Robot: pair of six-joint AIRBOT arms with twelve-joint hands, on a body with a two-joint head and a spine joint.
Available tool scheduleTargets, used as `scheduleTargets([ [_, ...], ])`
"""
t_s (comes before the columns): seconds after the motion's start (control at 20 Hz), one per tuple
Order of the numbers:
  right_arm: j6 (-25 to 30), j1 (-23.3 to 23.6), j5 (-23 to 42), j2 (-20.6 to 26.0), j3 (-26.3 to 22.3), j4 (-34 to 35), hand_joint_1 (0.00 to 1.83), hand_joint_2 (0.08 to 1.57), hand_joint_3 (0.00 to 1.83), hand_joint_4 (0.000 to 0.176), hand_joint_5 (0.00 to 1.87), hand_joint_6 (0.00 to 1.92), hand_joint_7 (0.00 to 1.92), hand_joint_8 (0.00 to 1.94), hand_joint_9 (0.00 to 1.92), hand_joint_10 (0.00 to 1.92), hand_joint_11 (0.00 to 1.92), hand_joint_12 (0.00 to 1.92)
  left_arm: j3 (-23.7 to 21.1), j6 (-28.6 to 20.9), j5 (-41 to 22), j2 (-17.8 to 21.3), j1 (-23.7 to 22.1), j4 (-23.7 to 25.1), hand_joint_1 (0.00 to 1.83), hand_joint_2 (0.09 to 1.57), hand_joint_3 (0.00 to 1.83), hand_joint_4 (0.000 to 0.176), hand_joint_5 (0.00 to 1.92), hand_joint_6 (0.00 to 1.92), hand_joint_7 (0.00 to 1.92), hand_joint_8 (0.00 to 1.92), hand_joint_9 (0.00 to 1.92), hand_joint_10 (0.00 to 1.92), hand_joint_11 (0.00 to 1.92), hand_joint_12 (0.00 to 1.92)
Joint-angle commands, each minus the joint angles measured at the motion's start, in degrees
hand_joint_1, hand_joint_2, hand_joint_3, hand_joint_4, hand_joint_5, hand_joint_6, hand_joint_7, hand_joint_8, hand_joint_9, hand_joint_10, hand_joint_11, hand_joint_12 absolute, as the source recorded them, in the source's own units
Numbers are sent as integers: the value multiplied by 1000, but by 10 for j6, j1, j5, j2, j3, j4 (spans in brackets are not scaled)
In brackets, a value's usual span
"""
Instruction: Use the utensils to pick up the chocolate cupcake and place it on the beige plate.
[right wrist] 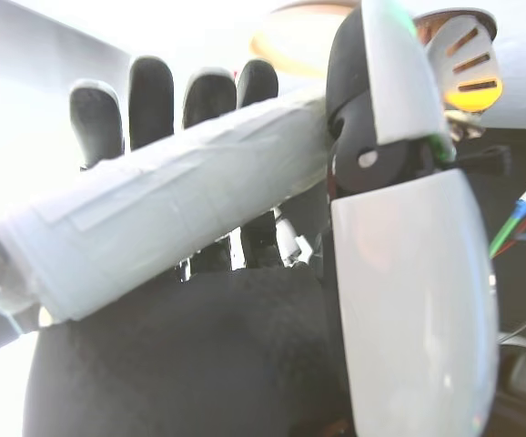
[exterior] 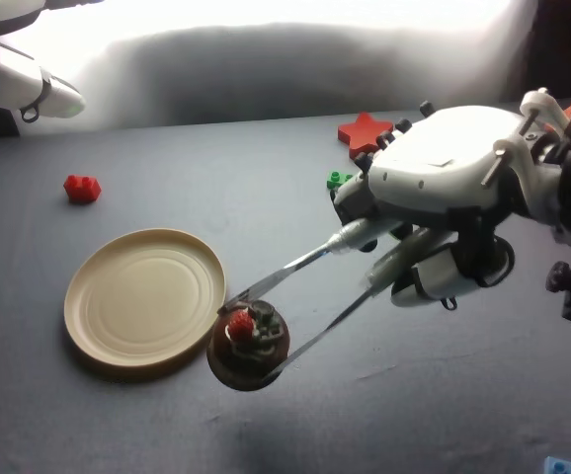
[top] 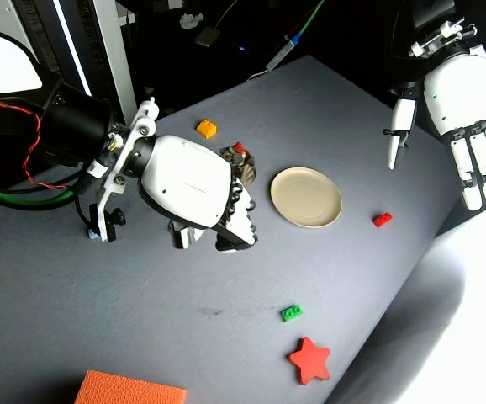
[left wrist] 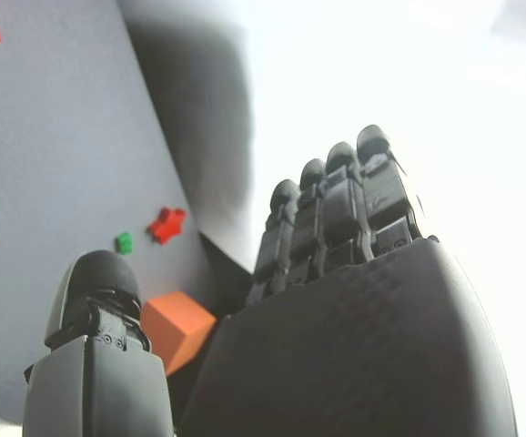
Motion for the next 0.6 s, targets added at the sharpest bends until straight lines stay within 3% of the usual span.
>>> scheduleTargets([
  [0.0,7,16,14,-5,5,-12,1118,1286,0,0,689,1349,675,1563,474,1351,319,1754,4,1,-51,4,-8,-2,284,1128,2,0,78,0,65,0,69,0,0,157],
  [0.25,9,36,7,-71,65,-12,1114,1299,3,0,680,1344,636,1641,446,1410,287,1778,4,2,-50,4,-9,-2,269,1130,0,0,66,0,48,1,59,1,0,133],
  [0.55,6,48,-1,-173,155,-12,1114,1299,0,0,680,1350,635,1638,450,1435,384,1737,6,2,-51,2,-10,-2,304,1129,0,0,36,0,23,0,32,0,0,102],
])
